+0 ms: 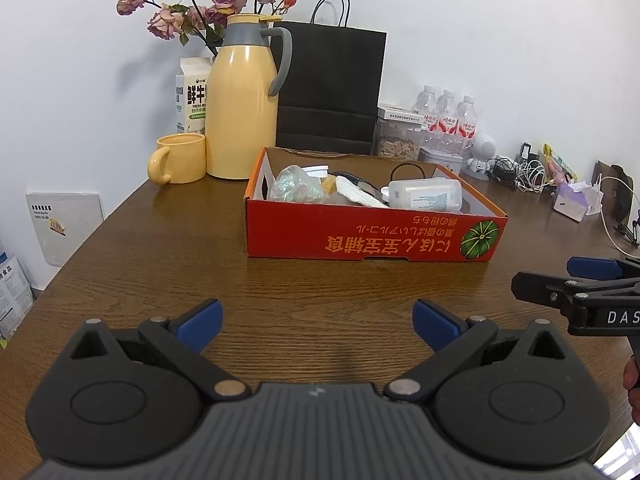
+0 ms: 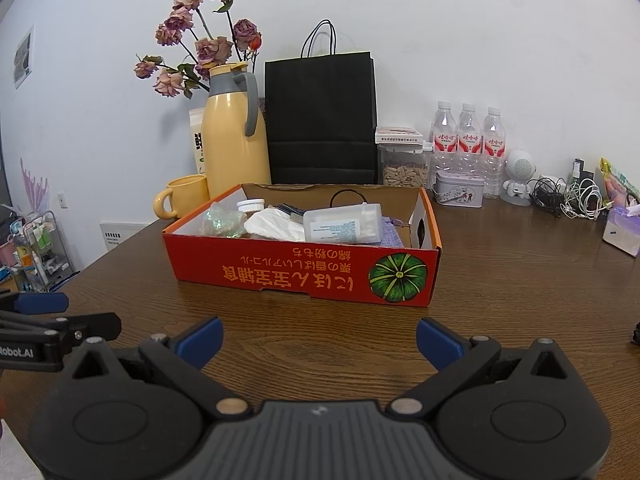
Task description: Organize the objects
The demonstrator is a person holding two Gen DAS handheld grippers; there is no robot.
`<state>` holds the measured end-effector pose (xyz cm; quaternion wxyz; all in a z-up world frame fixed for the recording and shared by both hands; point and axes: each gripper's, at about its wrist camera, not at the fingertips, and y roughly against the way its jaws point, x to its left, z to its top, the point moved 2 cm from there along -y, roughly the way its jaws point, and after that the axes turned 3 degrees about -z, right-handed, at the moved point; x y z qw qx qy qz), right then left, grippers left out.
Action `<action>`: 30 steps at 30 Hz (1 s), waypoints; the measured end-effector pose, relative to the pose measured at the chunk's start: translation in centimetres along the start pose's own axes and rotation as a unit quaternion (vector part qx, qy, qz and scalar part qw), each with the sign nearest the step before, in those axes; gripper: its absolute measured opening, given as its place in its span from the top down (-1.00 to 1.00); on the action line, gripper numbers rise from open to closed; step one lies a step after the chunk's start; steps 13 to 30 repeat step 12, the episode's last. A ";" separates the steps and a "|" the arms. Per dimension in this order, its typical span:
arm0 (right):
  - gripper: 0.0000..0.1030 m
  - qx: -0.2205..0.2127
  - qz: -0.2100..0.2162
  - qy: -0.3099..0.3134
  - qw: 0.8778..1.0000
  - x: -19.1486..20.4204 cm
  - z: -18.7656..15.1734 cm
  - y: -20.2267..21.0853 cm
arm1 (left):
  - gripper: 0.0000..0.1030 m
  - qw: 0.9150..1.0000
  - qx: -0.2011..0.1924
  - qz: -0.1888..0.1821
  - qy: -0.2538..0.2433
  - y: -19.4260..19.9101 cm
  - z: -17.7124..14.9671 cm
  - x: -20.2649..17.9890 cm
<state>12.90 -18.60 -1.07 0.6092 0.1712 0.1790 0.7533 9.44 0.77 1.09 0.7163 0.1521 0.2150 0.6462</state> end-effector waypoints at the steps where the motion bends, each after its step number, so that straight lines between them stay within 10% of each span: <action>1: -1.00 0.000 0.000 0.000 1.000 0.0 0.0 0.0 | -1.00 1.000 0.000 0.000 -0.001 0.0 0.0 0.0; 30: -1.00 0.000 0.000 0.001 1.000 0.1 0.0 0.0 | -1.00 1.000 -0.001 0.003 0.001 0.1 0.0 0.0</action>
